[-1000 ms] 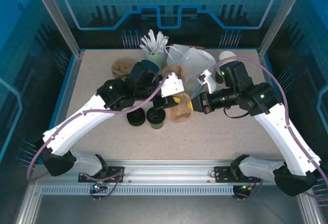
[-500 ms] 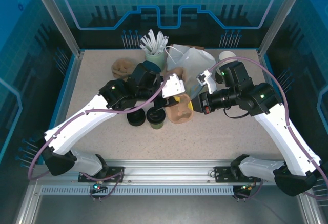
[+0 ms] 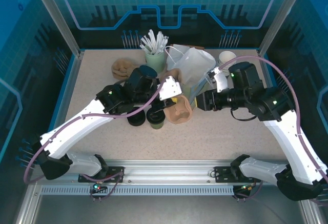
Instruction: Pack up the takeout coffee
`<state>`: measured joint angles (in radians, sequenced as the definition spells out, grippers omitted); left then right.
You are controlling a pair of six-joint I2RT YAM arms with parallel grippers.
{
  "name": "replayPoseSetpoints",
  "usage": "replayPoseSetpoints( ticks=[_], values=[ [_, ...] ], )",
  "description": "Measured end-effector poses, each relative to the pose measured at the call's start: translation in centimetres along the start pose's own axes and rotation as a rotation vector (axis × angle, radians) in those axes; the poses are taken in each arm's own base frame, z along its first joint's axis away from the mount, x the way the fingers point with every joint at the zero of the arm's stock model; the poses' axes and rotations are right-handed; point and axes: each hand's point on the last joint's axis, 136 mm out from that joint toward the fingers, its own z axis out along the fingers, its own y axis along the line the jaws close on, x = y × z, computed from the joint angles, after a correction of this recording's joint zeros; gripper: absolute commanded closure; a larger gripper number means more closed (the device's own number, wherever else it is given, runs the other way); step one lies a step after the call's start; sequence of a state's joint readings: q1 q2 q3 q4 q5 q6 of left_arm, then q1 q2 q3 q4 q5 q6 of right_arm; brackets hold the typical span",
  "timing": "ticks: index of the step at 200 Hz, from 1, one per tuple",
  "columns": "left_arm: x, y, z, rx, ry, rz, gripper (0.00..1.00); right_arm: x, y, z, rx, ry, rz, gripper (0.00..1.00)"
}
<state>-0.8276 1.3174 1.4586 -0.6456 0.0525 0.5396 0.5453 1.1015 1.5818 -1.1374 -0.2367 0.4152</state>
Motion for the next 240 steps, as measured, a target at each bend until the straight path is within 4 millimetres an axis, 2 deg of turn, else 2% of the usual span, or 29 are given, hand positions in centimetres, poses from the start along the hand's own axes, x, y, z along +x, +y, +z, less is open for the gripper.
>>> replayPoseSetpoints(
  ticks=[38,75,106,176,196,240],
  values=[
    [-1.1,0.6,-2.1,-0.053,-0.065,-0.027,0.66,-3.1,-3.7,-1.1,0.241,-0.105,0.079,0.33],
    [-0.9,0.6,-2.9,-0.070,-0.081,-0.066,0.66,-5.0,-8.7,0.5,0.442,-0.123,0.220,0.30],
    [-0.2,0.2,-3.2,-0.065,-0.086,-0.115,0.66,-5.7,-11.5,1.9,0.529,-0.130,0.329,0.30],
    [-1.3,0.0,-3.8,-0.046,-0.146,-0.173,0.68,-6.4,-14.9,5.5,0.554,-0.102,0.472,0.36],
    [-1.3,0.0,-3.8,-0.046,-0.146,-0.179,0.69,-6.2,-15.3,6.7,0.535,-0.078,0.500,0.38],
    [-1.1,-0.1,-3.8,-0.049,-0.154,-0.179,0.70,-6.0,-15.6,9.3,0.489,-0.026,0.540,0.53]
  ],
)
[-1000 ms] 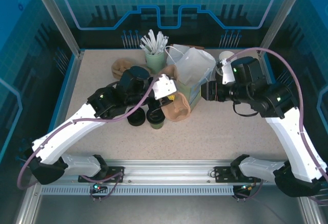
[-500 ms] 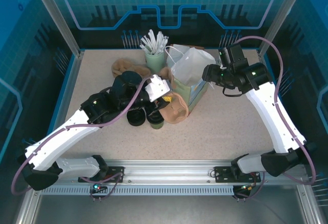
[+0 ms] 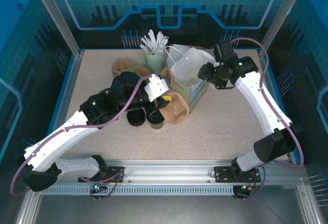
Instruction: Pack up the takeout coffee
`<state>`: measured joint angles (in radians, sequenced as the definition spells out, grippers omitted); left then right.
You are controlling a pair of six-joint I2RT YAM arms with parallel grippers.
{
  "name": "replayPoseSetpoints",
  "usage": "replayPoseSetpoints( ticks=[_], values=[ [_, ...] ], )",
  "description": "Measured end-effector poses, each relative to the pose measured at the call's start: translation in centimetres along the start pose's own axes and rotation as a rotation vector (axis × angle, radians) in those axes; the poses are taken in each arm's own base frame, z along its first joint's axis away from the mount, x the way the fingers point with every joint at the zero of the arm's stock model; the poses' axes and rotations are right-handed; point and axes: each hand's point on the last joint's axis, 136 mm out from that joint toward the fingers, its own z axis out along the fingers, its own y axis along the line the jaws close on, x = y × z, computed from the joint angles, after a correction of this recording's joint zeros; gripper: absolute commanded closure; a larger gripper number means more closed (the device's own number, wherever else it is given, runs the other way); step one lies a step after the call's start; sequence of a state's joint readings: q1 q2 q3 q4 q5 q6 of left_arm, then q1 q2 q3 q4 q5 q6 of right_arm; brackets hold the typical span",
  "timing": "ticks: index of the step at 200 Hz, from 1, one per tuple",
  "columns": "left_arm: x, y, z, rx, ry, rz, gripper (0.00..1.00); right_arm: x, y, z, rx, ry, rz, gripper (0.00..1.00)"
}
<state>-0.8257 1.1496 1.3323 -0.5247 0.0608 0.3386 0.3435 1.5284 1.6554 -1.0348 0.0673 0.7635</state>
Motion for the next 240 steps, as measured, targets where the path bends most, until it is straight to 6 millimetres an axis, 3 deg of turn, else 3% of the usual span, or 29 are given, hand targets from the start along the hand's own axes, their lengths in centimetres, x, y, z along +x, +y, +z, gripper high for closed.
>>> replayPoseSetpoints(
  ticks=[37,79,116,162,240],
  values=[
    [-0.1,-0.1,-0.1,0.009,0.002,-0.005,0.71,0.3,0.2,1.4,-0.008,0.043,-0.012,0.82],
    [-2.8,-0.4,-1.0,0.051,-0.029,-0.036,0.72,0.8,0.2,1.2,-0.012,0.063,-0.039,0.96],
    [-4.5,-1.4,-1.8,0.114,-0.073,-0.065,0.71,1.6,-0.3,-0.2,-0.004,0.085,-0.074,1.00],
    [-6.5,-1.9,-2.0,0.168,-0.100,-0.097,0.71,2.9,-0.6,-3.7,-0.018,0.080,-0.130,1.00],
    [-7.1,-2.7,-0.1,0.244,-0.075,-0.139,0.71,5.8,-1.3,-7.4,-0.073,0.083,-0.249,1.00]
  ],
)
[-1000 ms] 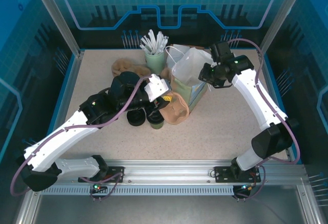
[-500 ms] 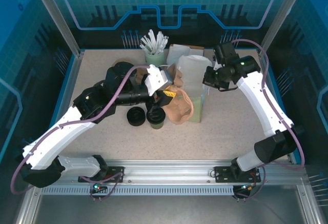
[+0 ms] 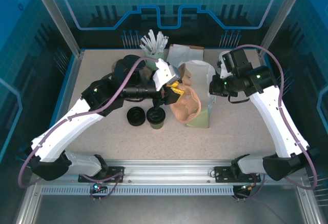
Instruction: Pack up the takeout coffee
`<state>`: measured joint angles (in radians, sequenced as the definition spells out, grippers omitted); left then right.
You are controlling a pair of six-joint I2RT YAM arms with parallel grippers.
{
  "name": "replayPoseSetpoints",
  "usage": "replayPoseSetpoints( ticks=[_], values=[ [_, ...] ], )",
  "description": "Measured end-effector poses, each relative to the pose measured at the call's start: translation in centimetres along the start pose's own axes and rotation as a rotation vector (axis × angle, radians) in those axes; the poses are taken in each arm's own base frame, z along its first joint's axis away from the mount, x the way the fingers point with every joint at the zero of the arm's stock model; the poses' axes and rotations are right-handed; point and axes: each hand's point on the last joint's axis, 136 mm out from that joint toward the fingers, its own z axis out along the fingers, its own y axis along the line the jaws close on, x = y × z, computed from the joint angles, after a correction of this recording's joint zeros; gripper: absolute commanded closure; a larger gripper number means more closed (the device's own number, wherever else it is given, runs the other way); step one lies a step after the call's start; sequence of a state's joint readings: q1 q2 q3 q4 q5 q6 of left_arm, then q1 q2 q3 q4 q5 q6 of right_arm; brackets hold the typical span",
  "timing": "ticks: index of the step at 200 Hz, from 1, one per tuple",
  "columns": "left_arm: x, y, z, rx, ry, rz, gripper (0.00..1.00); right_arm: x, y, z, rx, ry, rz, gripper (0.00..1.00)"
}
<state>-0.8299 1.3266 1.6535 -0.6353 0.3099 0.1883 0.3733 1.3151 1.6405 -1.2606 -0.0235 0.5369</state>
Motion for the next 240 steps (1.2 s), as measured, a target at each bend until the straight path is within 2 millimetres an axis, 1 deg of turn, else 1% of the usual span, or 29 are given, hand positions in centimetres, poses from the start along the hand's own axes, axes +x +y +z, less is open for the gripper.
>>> replayPoseSetpoints(
  ticks=[43,71,116,180,240],
  values=[
    [0.6,0.4,2.2,0.030,0.064,-0.024,0.71,2.0,0.3,-0.3,-0.044,0.030,-0.057,1.00],
    [0.8,0.6,3.3,0.046,0.088,-0.013,0.71,2.8,0.5,-0.4,-0.073,0.037,-0.081,1.00],
    [2.6,0.3,4.5,0.094,0.151,-0.016,0.71,3.8,1.0,-0.7,-0.126,0.048,-0.125,1.00],
    [5.5,0.7,6.2,0.112,0.254,-0.016,0.72,4.6,1.4,-0.8,-0.163,0.058,-0.146,1.00],
    [8.2,1.7,7.8,0.100,0.346,-0.011,0.72,5.6,1.4,-0.3,-0.186,0.097,-0.141,1.00]
  ],
)
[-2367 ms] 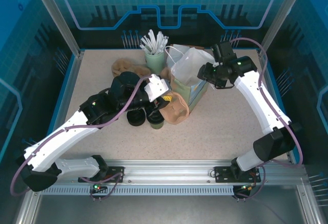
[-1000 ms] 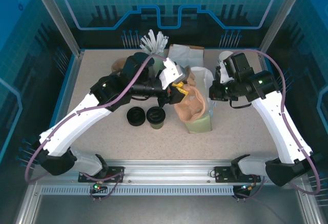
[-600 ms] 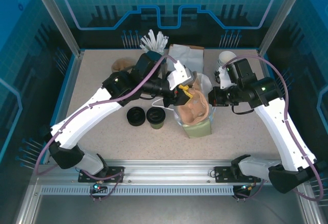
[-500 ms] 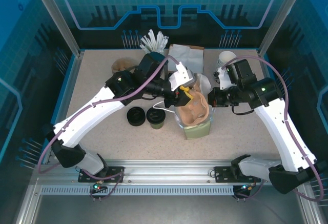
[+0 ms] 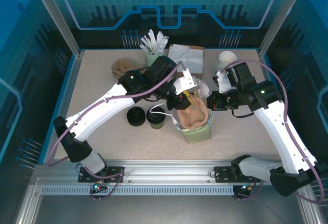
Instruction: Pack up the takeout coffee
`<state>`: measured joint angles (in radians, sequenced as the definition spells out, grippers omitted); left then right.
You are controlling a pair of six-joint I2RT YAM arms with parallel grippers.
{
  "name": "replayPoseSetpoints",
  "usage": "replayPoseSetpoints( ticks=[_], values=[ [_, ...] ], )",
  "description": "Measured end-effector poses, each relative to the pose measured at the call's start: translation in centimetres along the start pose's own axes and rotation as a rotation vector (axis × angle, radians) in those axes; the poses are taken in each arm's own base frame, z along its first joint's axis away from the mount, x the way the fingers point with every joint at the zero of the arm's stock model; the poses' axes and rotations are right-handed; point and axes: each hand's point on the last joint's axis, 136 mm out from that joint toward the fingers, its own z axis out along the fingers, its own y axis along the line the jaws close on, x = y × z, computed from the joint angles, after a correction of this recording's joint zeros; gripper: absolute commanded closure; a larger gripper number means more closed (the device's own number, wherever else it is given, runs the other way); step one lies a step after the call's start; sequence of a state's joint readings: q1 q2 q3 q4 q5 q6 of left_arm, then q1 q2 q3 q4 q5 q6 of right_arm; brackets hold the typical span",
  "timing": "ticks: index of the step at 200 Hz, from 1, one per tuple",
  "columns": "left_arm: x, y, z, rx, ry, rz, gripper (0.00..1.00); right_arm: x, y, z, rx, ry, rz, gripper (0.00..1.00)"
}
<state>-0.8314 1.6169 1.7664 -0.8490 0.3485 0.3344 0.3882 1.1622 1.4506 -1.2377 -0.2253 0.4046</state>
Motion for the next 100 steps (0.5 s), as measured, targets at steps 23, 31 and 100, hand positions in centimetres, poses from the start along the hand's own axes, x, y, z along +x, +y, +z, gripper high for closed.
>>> replayPoseSetpoints(
  ticks=[23,31,100],
  values=[
    [0.6,0.3,0.5,-0.006,0.026,0.002,0.74,0.2,0.2,0.0,-0.015,0.006,-0.003,1.00],
    [0.7,0.4,0.6,-0.008,0.030,0.003,0.74,0.3,0.3,0.0,-0.019,0.007,-0.004,1.00],
    [2.2,1.1,2.3,-0.009,0.083,0.004,0.77,0.9,0.4,0.3,-0.042,0.018,-0.006,1.00]
  ],
)
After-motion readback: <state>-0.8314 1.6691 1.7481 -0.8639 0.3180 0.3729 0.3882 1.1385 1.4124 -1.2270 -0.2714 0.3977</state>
